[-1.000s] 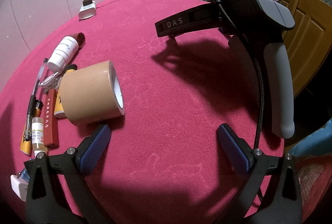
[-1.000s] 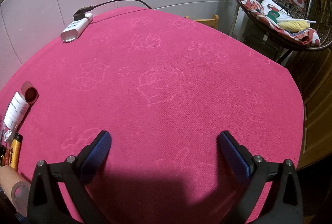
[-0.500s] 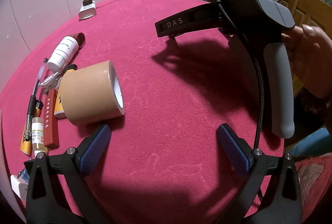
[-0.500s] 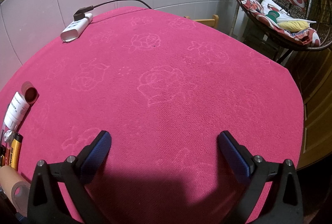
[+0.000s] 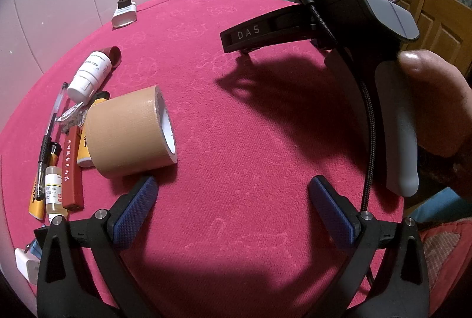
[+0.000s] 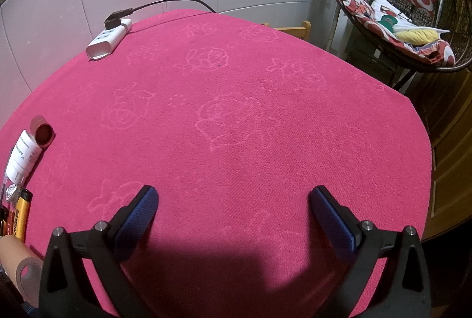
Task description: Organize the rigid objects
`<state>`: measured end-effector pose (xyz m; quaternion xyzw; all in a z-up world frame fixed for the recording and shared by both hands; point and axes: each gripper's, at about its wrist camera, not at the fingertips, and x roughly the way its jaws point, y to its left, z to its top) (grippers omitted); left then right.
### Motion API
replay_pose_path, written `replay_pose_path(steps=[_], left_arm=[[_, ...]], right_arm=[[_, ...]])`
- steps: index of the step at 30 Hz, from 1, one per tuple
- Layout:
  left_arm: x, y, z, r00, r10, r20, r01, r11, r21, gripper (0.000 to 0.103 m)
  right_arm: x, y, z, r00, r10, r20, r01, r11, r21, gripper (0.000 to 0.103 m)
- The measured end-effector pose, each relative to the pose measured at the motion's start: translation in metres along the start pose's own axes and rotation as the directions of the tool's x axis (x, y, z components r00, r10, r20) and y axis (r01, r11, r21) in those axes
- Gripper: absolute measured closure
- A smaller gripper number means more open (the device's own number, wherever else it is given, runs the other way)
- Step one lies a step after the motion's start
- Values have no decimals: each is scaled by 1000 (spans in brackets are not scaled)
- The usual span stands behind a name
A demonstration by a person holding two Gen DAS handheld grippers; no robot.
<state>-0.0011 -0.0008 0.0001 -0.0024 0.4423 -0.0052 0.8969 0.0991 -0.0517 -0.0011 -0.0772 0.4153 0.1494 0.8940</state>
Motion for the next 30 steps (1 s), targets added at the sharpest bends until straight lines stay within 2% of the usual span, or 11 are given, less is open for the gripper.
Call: replay_pose_path(steps=[17,20,22,24,26,28,29,30], left_arm=[[-2,-1,-2,1000,16,0,-16,1000,-14,0],[-13,0,-6,999,31,-11,-31,999,-40,0],[-37,7,-11,998,40,44,-36,996,-79,0],[-61,20,-17,993,73,96,-60,989,-133,0],[-84,36,-26,979,159,127,-130,970,-207,0],[-101,57,-40,953,276,125,-232,930,-285,0],[-106,68,-48,943,315,112,-266,909,-321,0],[-107,75,-53,940,328,98,-277,897,-344,0]], right_arm=[[0,0,0,1000,-1,0,1,1000,0,0],[0,0,0,1000,0,0,0,1000,1,0],[0,1,0,1000,1,0,-1,1000,1,0],[0,0,0,1000,1,0,-1,1000,1,0],[0,0,-1,1000,3,0,-3,1000,2,0],[-1,-1,-2,1000,10,1,-10,1000,-2,0],[-1,-1,-2,1000,15,1,-15,1000,-5,0],[-1,-2,-2,1000,21,2,-21,1000,-9,0]])
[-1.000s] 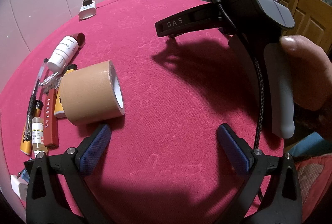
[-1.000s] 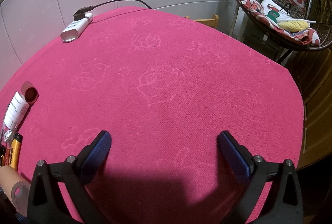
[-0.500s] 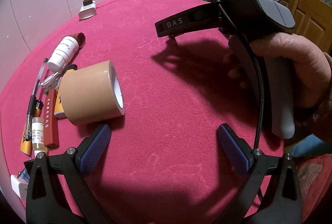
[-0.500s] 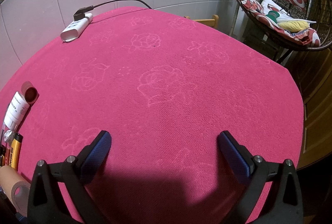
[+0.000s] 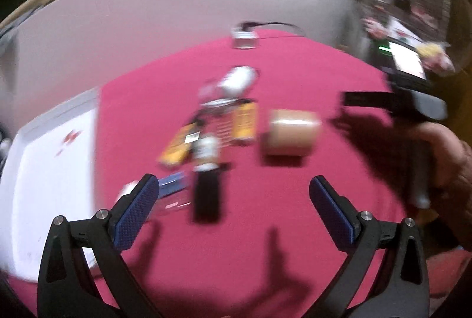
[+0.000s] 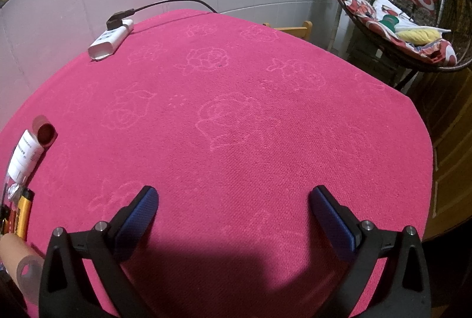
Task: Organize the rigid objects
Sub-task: 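Grasp the black charger plug with the left tool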
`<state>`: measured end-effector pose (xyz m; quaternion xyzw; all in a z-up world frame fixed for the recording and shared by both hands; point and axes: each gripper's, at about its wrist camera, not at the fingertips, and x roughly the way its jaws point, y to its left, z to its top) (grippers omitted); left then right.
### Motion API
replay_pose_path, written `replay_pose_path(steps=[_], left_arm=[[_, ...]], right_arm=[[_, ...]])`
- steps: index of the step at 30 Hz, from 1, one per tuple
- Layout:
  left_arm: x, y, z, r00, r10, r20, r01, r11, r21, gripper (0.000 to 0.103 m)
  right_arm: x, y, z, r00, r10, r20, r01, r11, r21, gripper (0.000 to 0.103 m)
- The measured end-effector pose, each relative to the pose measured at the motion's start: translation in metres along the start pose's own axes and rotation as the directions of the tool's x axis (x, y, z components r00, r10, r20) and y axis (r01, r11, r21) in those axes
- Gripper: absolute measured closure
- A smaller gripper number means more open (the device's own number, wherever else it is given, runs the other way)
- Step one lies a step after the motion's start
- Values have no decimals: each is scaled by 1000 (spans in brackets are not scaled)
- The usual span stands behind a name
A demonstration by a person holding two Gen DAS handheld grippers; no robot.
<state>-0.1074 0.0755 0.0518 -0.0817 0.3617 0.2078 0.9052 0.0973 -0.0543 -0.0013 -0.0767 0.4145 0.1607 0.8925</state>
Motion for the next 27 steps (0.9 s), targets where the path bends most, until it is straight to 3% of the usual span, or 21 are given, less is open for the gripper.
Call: replay_pose_path(steps=[3,10,12,14,22,25,27], left_arm=[[8,20,-10,997,53,-54,-56,997,-55,0],[31,5,-9,993,46,-105,-49,999,-21,2],[37,7,-9,990,69,-122,-71,997,-7,11],[43,4,-9,986,86,-144,-87,996,3,30],[58,-3,-6,977,120,-175,-120,993,11,33],[58,-3,-6,980,105,-169,-107,994,-3,55],[58,-3,-5,980,108,-166,-110,994,-3,72]], right_arm=[[-2,-4,-1,1000,20,4,-20,1000,-4,0],[-3,-5,-1,999,48,12,-48,999,6,0],[-2,-2,0,999,33,6,-33,999,-6,0],[-1,1,0,1000,19,0,-19,1000,-16,0],[-2,-3,-1,1000,31,4,-31,999,-8,0],[-7,-10,-3,996,90,24,-90,996,18,0],[-13,-15,-5,984,173,42,-175,984,38,0]])
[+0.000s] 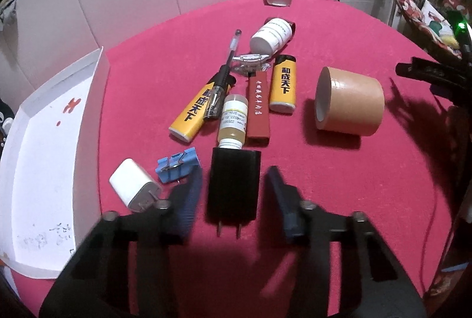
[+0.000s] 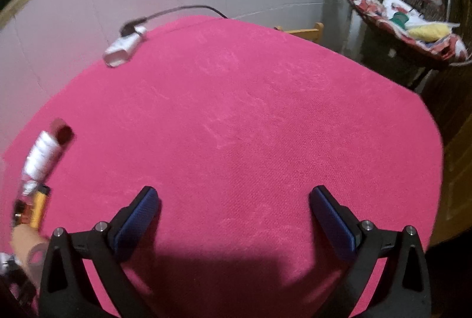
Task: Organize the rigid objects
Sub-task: 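Grasp the black charger plug with the left tool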
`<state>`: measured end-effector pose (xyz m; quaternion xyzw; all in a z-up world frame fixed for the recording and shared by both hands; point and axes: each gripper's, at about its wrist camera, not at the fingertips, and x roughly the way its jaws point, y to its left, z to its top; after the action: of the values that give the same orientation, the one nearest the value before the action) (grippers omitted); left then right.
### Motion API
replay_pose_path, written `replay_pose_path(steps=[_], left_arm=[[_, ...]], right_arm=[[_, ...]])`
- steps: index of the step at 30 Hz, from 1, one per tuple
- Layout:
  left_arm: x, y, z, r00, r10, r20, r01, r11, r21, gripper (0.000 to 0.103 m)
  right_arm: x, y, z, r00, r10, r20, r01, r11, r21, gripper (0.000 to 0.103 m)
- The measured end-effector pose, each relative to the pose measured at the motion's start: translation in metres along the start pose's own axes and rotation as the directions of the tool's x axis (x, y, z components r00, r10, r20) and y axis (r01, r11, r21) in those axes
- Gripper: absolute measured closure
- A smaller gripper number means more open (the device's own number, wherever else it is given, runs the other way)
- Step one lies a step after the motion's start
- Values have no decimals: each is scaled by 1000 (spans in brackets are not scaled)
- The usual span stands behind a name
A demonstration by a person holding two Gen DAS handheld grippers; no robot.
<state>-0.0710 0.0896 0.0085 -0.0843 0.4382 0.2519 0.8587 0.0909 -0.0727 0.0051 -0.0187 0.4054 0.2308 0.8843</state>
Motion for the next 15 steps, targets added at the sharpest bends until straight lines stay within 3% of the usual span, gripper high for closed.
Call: replay_pose_path(steps=[4,8,10,13,15], left_arm=[[0,2,-1,1000,2,7,-2,1000,-18,74],[-5,6,-5,1000,-5,14,5,999,-38,74],[-8,8,-6,1000,-9,20,10,999,-52,74],[-16,15,-9,999,-12,38,15,997,-76,74],[-22,20,-10,999,-13,53,18,995,-94,74]], right_arm=[[-21,1,-6,982,182,59,-183,983,5,0],[-48,28,-11,930,337,148,-307,932,-193,0],[-54,41,-11,895,427,129,-379,881,-284,0],[-56,67,-17,866,500,22,-447,792,-416,0],[-61,80,-24,850,527,-1,-459,739,-493,0]])
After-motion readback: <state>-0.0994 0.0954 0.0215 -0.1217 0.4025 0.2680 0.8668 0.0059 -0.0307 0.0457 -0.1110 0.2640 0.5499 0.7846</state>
